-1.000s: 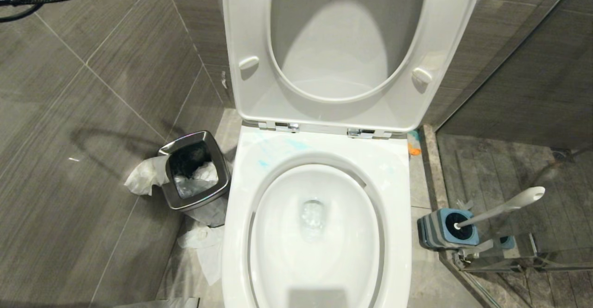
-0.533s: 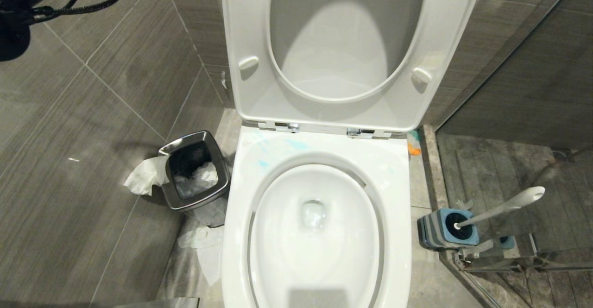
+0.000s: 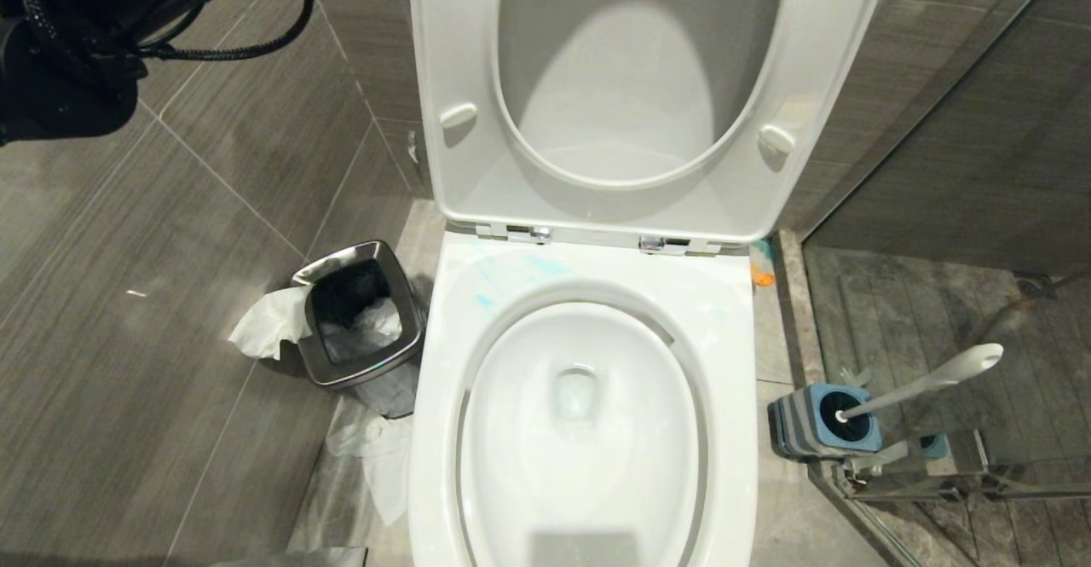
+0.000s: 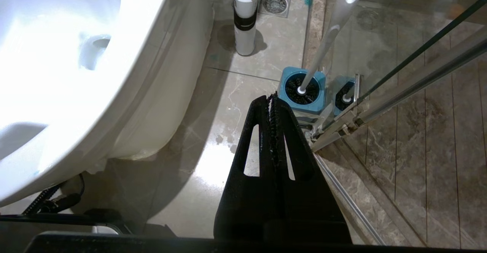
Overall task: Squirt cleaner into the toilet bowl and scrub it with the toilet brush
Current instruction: Close the toilet lid
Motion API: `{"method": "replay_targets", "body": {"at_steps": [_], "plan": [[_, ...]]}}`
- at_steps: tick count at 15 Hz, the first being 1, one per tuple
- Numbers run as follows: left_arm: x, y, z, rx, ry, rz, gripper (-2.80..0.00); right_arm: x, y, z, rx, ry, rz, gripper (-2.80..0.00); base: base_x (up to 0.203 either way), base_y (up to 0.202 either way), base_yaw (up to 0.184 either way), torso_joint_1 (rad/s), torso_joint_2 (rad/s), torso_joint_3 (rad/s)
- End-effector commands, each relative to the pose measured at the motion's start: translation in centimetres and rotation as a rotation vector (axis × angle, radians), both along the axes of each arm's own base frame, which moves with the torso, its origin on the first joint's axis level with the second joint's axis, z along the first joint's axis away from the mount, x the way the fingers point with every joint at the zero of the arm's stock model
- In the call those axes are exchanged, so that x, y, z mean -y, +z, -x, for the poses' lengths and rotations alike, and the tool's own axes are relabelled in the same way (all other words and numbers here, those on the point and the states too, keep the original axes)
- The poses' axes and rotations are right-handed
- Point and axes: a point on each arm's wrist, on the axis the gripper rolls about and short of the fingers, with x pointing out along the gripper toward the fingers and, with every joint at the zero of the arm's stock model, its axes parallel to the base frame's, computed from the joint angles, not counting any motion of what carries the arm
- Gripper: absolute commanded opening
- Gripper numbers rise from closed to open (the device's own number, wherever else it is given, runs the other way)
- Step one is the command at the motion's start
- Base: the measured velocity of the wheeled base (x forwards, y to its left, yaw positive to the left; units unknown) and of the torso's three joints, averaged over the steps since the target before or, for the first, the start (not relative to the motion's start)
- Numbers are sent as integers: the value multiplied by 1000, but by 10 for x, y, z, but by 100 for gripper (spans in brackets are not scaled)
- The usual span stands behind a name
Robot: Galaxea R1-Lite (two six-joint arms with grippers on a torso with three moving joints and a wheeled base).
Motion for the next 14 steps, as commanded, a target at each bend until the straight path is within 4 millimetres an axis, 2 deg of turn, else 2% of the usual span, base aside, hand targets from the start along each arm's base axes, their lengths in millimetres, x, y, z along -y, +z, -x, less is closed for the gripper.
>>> {"method": "replay_targets", "body": {"at_steps": [1, 7, 14], "plan": [[6, -5, -5, 13, -2, -14, -280, 0, 0, 0, -1, 1, 0, -280, 0, 0, 0, 0, 0, 0], [16, -9, -10, 49, 74, -6, -280, 0, 0, 0, -1, 1, 0, -280, 0, 0, 0, 0, 0, 0], [28, -12, -8, 45, 60, -16, -280, 0, 0, 0, -1, 1, 0, -280, 0, 0, 0, 0, 0, 0]]}}
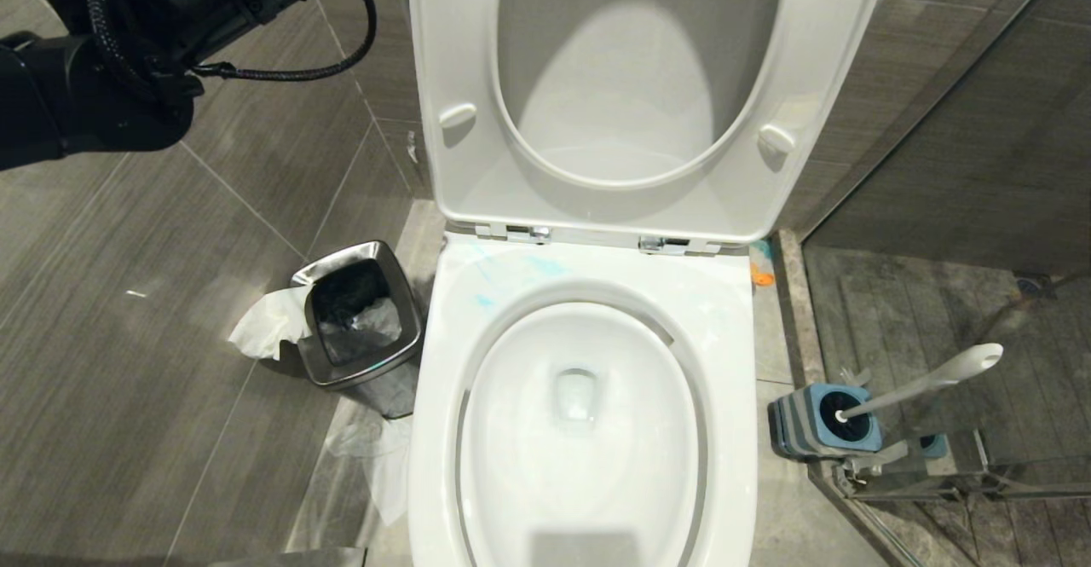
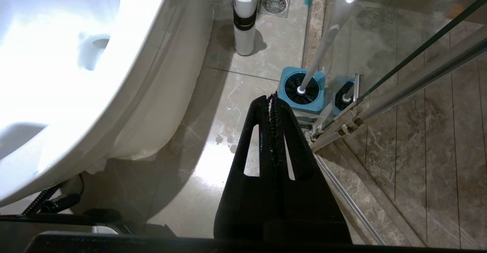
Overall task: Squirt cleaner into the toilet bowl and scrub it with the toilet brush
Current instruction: Close the toilet lid
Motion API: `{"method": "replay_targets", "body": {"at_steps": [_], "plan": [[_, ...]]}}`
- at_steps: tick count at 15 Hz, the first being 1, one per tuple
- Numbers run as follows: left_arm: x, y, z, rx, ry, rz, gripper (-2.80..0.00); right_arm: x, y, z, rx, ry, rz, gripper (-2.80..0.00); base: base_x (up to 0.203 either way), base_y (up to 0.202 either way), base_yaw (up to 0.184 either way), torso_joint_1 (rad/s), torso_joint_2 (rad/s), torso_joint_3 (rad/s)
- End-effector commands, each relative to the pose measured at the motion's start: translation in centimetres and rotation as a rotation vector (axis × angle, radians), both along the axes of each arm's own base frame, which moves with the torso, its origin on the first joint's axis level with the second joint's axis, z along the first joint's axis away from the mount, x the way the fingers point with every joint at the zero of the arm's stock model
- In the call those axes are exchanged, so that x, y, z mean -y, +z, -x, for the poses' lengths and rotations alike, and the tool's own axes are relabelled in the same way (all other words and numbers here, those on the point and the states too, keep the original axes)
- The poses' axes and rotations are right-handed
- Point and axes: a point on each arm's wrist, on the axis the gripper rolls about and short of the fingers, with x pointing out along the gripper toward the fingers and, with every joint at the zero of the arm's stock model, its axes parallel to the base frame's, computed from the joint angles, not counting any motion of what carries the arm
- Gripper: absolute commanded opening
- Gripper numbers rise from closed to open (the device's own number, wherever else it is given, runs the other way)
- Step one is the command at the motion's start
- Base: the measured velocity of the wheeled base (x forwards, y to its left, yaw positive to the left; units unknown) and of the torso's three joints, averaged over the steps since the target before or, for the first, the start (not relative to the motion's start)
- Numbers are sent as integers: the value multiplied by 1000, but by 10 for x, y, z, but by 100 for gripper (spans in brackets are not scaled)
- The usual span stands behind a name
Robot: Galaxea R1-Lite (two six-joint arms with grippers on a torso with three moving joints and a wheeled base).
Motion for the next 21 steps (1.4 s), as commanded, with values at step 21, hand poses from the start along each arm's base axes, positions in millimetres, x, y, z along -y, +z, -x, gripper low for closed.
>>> {"method": "replay_targets", "body": {"at_steps": [21], "plan": [[14, -18, -8, -70, -105, -133, -280, 0, 0, 0, -1, 1, 0, -280, 0, 0, 0, 0, 0, 0]]}}
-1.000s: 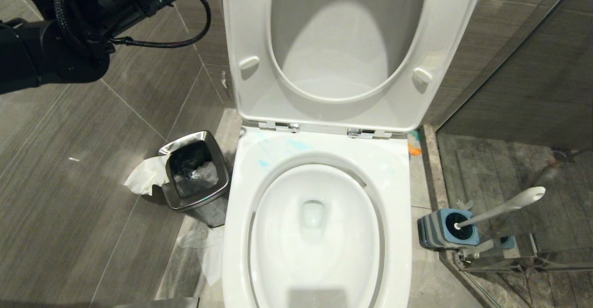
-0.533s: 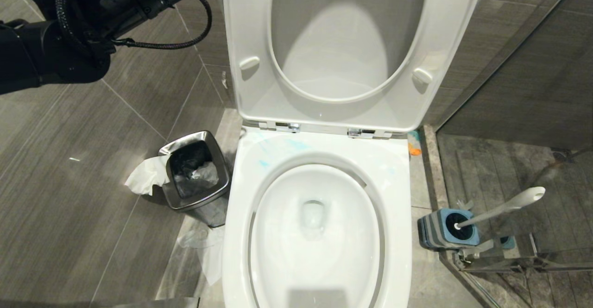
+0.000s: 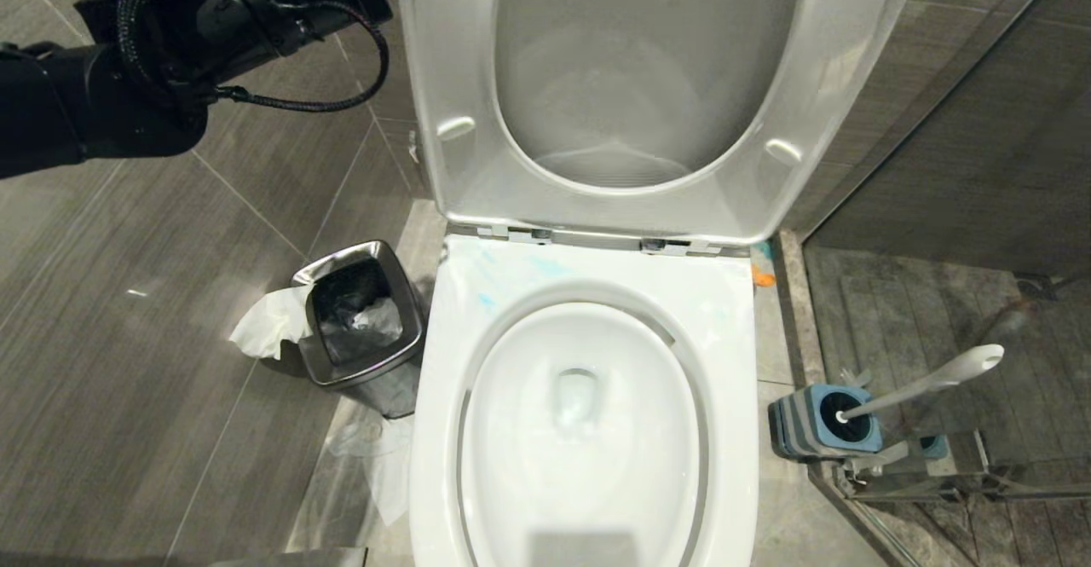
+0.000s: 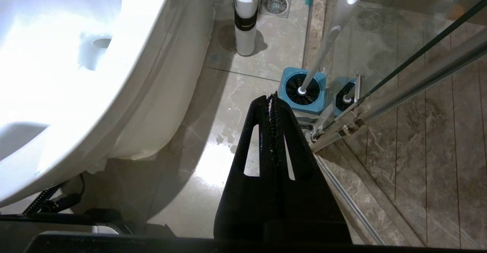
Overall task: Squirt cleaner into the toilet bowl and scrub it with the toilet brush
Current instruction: Close the toilet lid
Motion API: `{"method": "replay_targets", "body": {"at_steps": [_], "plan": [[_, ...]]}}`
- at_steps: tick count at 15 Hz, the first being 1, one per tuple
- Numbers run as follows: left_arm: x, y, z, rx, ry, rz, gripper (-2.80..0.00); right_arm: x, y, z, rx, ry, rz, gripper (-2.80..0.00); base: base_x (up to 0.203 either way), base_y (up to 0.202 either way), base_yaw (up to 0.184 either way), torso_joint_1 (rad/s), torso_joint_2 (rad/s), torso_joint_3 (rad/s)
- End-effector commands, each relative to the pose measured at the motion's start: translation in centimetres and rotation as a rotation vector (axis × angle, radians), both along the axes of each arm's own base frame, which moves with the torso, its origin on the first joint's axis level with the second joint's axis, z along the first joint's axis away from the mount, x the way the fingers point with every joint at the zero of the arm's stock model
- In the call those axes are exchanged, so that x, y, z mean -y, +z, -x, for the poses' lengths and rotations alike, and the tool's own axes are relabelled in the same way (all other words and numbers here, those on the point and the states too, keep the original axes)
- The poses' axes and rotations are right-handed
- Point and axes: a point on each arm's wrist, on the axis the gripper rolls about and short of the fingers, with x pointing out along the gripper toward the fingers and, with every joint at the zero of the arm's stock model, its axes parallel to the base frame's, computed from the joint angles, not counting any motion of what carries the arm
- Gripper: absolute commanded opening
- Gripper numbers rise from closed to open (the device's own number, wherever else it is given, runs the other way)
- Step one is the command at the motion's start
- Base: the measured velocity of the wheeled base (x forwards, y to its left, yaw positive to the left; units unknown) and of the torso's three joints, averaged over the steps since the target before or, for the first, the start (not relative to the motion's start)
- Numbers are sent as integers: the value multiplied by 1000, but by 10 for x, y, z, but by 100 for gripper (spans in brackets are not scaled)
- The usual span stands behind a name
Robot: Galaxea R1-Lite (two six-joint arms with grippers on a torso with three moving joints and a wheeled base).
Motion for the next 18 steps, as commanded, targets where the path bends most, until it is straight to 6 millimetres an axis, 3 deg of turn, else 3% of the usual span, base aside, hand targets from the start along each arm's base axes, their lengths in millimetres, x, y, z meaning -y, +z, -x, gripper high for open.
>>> {"method": "replay_targets", "body": {"at_steps": [1, 11, 18], "plan": [[-1, 2, 2, -6, -8, 3, -280, 0, 0, 0, -1, 1, 0, -280, 0, 0, 0, 0, 0, 0], [-18, 31, 48, -275, -136, 115, -280, 0, 0, 0, -1, 1, 0, -280, 0, 0, 0, 0, 0, 0], [-21, 14, 64, -481, -156, 49, -280, 0, 0, 0, -1, 1, 0, -280, 0, 0, 0, 0, 0, 0]]}}
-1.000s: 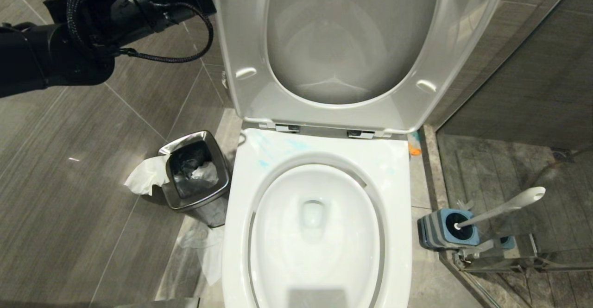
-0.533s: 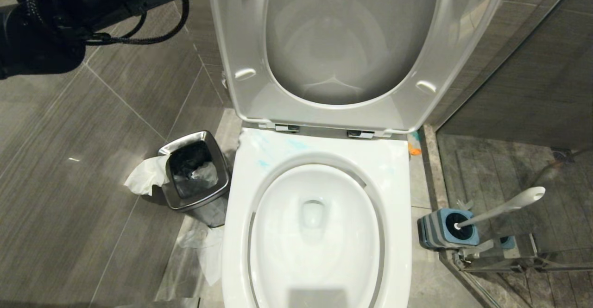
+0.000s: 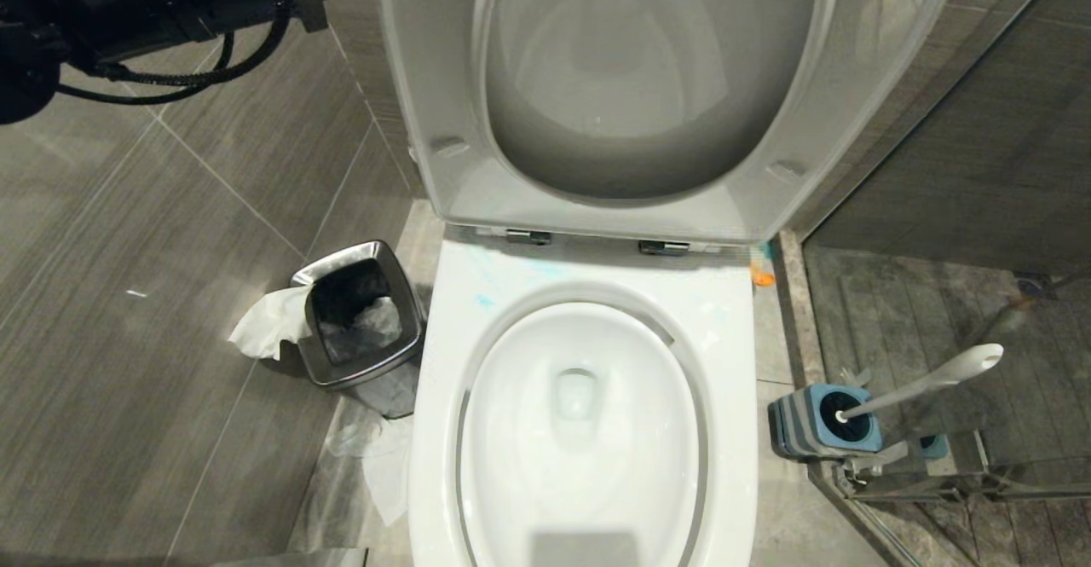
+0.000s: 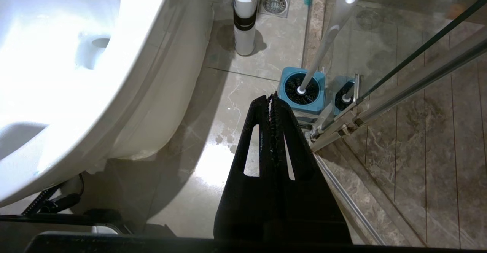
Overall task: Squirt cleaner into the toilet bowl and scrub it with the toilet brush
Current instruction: Close the toilet lid
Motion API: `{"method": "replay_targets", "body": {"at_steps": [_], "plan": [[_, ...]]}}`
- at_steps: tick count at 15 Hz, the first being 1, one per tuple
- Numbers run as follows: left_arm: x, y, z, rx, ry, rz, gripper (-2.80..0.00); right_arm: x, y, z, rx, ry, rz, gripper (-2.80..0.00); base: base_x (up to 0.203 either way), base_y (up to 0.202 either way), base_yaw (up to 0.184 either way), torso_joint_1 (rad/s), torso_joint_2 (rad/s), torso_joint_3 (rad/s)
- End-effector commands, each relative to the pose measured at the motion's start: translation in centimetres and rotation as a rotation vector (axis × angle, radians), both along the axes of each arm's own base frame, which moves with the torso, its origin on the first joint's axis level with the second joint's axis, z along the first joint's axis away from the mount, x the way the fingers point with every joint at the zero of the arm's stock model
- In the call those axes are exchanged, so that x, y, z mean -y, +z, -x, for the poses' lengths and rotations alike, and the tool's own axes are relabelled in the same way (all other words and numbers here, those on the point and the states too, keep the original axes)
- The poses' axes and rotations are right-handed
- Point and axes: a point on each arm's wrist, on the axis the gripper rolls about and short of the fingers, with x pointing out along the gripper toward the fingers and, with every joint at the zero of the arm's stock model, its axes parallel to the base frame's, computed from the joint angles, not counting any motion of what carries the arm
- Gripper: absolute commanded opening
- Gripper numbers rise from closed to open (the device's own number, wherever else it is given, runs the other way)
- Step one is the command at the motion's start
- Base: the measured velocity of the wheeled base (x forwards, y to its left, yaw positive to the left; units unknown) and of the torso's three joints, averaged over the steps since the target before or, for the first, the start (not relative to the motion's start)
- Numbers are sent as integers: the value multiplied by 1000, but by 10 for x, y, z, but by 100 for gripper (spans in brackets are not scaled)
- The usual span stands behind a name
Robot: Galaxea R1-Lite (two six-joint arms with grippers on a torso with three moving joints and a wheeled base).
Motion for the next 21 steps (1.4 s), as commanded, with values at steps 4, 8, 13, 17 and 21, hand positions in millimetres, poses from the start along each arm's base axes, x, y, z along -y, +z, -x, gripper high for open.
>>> {"method": "replay_targets", "body": {"at_steps": [4, 8, 13, 17, 21], "plan": [[-5, -8, 23, -73, -49, -52, -280, 0, 0, 0, -1, 0, 0, -280, 0, 0, 0, 0, 0, 0], [-14, -7, 54, -140, -47, -74, -280, 0, 0, 0, -1, 0, 0, -280, 0, 0, 0, 0, 0, 0], [-29, -24, 108, -311, -51, -124, -280, 0, 0, 0, -1, 0, 0, -280, 0, 0, 0, 0, 0, 0], [-43, -35, 156, -426, -54, -200, -280, 0, 0, 0, -1, 0, 0, -280, 0, 0, 0, 0, 0, 0], [-55, -30, 180, -389, 10, -233, -280, 0, 0, 0, -1, 0, 0, -280, 0, 0, 0, 0, 0, 0]]}}
